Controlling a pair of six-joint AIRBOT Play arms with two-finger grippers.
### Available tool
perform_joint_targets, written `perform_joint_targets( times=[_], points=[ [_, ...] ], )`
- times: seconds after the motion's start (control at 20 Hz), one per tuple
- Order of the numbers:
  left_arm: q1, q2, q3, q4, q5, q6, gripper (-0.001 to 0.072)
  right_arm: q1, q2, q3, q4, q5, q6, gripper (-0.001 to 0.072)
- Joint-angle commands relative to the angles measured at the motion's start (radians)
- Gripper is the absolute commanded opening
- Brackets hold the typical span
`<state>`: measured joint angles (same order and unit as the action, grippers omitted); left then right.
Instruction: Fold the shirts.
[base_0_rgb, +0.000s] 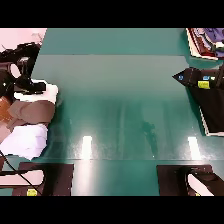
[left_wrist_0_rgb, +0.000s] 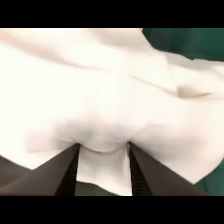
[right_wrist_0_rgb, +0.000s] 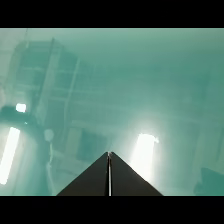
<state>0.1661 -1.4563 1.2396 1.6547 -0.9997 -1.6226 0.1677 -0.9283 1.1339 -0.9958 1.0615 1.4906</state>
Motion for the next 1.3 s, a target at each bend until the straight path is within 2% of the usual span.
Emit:
perform_joint_targets(
  times=[0.0,0.05,0.2,0.4,0.55,0.7,0.9,1.2,1.25],
  points=[
    [0.008,0.001,-0.038,-0.068,0.087,-0.002,0.0197,0.001,0.001,0.000,0.001,-0.011,0.000,0.0016],
    [0.008,0.002,-0.032,-0.069,0.071,-0.001,0.0034,0.001,0.001,0.000,0.002,-0.011,0.000,0.0016],
    [0.008,0.039,0.015,-0.069,0.041,-0.001,0.0024,0.001,0.001,0.003,0.011,-0.011,0.000,0.0016],
    [0.008,0.212,0.193,-0.089,0.015,0.001,0.0023,-0.005,0.001,0.134,0.005,-0.008,0.000,0.0016],
    [-0.026,0.366,0.384,-0.148,-0.077,0.056,0.0022,-0.004,0.001,0.272,-0.003,-0.037,0.000,0.0016],
    [-0.177,0.480,0.521,-0.148,-0.110,0.079,0.0021,-0.004,0.001,0.356,-0.003,-0.064,0.000,0.0016],
    [-0.492,0.479,0.570,-0.148,-0.138,0.077,0.0021,-0.004,0.001,0.381,-0.002,-0.053,0.000,0.0016],
    [-0.891,0.250,0.430,-0.208,-0.179,0.054,0.0026,-0.003,0.001,0.381,0.001,0.003,0.000,0.0016],
    [-0.924,0.200,0.417,-0.223,-0.168,0.072,0.0110,-0.003,0.001,0.381,0.001,0.016,0.000,0.0016]
  ],
)
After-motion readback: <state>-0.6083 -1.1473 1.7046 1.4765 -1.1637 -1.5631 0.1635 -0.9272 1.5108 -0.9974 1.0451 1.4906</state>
